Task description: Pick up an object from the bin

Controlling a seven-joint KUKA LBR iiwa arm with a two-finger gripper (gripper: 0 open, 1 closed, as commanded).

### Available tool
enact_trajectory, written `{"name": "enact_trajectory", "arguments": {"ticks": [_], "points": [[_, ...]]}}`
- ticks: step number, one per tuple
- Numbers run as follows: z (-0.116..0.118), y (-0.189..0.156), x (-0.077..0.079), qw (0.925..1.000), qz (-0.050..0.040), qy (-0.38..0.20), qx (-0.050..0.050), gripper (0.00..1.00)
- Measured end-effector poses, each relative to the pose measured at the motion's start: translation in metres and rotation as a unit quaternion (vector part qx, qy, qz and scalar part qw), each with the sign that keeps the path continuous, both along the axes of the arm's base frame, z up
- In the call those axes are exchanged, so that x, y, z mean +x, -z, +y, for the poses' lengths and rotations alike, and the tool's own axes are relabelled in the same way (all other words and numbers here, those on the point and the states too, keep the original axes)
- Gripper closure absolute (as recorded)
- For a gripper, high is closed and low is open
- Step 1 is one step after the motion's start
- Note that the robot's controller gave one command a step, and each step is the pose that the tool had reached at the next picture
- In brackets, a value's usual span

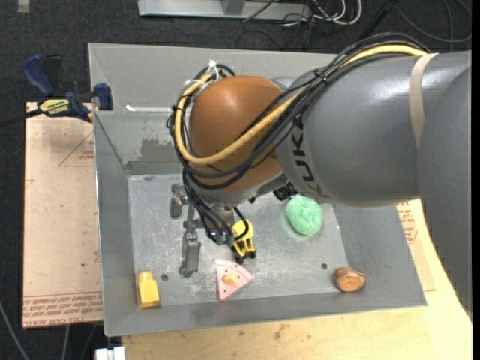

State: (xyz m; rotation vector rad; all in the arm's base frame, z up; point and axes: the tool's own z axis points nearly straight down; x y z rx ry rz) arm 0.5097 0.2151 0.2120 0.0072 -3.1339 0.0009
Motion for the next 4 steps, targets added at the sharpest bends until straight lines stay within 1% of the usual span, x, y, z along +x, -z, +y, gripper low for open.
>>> {"name": "enact_trajectory", "arguments": {"ticks": [1, 2, 3, 4], "points": [[-0.001, -0.004, 0.002, 1.0, -0.0039, 0.002, 0.001, 0.0], [0.019, 0.073, -0.014, 0.9998, -0.0057, 0.02, 0.002, 0.0], [0.025, 0.11, -0.017, 0.998, -0.0018, 0.063, 0.0, 0.0], [0.026, 0.09, -0.016, 0.9959, -0.0045, -0.091, 0.001, 0.0]]}}
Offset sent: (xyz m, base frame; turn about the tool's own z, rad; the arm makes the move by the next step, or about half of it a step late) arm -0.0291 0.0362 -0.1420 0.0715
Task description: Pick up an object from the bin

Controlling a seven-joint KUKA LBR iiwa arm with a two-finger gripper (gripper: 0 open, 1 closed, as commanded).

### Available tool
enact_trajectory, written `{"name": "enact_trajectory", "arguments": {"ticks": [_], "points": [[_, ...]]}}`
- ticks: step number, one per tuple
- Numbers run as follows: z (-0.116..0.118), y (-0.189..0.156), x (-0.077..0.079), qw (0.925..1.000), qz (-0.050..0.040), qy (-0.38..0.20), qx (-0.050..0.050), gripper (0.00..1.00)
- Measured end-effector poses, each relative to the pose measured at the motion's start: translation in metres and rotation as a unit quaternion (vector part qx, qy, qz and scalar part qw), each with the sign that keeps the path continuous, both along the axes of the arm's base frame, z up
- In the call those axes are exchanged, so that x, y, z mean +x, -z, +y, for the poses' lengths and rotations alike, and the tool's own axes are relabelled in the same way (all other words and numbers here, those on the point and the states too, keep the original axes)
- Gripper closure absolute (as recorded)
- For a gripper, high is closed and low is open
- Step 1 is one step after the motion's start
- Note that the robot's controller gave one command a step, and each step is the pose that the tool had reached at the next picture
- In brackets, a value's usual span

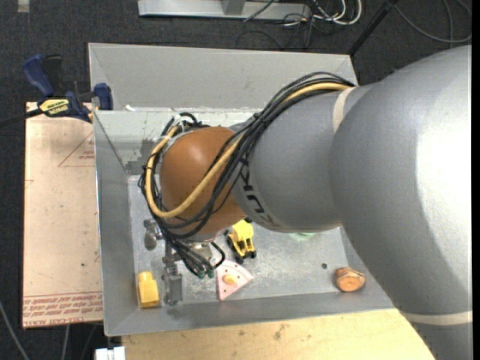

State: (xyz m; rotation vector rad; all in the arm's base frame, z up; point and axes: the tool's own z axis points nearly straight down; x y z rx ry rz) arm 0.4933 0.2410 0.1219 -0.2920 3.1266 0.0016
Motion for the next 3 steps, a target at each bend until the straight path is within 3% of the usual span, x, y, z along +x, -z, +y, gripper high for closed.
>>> {"name": "enact_trajectory", "arguments": {"ticks": [1, 2, 3], "points": [[0.0083, 0.0399, -0.0083, 1.0, -0.003, 0.002, 0.001, 0.0], [0.0102, 0.0474, -0.0078, 0.9826, -0.0095, -0.186, 0.0, 1.0], [0.0102, 0.0474, -0.0078, 0.9825, -0.0095, -0.186, 0.0, 1.0]]}}
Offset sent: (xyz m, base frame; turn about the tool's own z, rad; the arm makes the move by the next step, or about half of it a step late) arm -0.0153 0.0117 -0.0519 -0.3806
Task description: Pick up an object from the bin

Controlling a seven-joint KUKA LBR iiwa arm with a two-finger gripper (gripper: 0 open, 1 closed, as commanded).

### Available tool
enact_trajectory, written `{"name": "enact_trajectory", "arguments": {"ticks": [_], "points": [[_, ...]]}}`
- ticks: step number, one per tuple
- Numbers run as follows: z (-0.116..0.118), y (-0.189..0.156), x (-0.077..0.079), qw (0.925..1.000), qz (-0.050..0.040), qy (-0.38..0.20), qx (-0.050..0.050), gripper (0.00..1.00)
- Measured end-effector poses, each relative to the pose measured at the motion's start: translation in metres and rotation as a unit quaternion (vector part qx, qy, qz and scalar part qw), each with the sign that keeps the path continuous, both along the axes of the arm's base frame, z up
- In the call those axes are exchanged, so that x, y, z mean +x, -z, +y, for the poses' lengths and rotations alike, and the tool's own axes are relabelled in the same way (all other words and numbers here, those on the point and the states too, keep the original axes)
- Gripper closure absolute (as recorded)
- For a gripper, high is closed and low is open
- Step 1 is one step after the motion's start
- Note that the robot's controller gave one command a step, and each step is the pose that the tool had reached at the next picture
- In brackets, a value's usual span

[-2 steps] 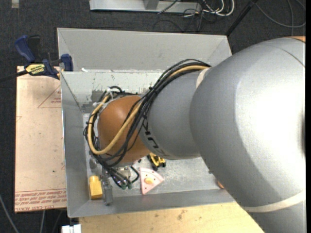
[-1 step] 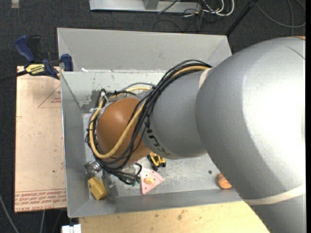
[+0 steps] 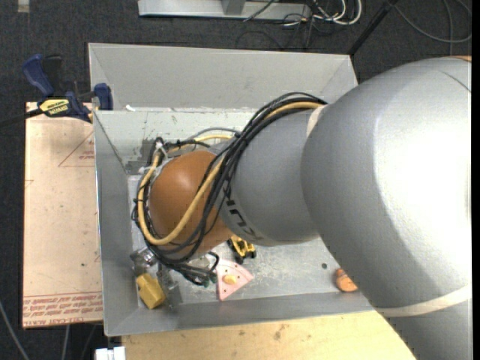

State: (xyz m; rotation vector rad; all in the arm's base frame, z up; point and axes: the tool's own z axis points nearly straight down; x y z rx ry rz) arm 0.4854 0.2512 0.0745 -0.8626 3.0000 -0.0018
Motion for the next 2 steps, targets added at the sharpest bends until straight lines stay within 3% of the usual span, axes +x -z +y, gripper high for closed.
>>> {"name": "enact_trajectory", "arguments": {"ticks": [1, 2], "points": [[0.0, -0.003, -0.001, 1.0, 0.0024, 0.0, -0.001, 1.0], [0.0, -0.02, -0.005, 0.9999, 0.0117, 0.0, -0.003, 1.0]]}}
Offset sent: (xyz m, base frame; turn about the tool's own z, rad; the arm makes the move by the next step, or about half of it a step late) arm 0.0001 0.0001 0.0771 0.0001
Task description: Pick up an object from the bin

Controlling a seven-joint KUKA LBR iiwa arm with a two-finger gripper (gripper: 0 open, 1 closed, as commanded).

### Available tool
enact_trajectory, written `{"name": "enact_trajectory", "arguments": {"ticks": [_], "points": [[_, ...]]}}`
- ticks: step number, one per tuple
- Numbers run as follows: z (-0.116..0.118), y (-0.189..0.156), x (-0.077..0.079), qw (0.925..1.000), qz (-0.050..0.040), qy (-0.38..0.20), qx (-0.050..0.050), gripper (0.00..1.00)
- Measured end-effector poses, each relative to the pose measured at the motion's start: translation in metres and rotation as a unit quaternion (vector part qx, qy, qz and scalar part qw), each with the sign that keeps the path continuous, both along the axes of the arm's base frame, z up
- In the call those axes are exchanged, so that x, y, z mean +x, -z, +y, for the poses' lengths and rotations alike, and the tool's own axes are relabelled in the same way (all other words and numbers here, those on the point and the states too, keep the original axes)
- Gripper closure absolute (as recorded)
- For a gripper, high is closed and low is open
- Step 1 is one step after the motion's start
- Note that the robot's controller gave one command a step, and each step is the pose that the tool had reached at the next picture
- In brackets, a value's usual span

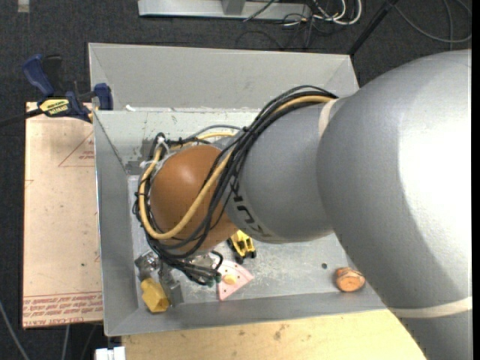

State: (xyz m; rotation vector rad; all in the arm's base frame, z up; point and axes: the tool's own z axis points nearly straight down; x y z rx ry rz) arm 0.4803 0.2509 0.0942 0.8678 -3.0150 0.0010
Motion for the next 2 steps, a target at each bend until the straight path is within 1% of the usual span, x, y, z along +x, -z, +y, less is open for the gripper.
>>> {"name": "enact_trajectory", "arguments": {"ticks": [2], "points": [[0.002, -0.039, 0.001, 1.0, -0.0025, -0.001, 0.002, 1.0]]}}
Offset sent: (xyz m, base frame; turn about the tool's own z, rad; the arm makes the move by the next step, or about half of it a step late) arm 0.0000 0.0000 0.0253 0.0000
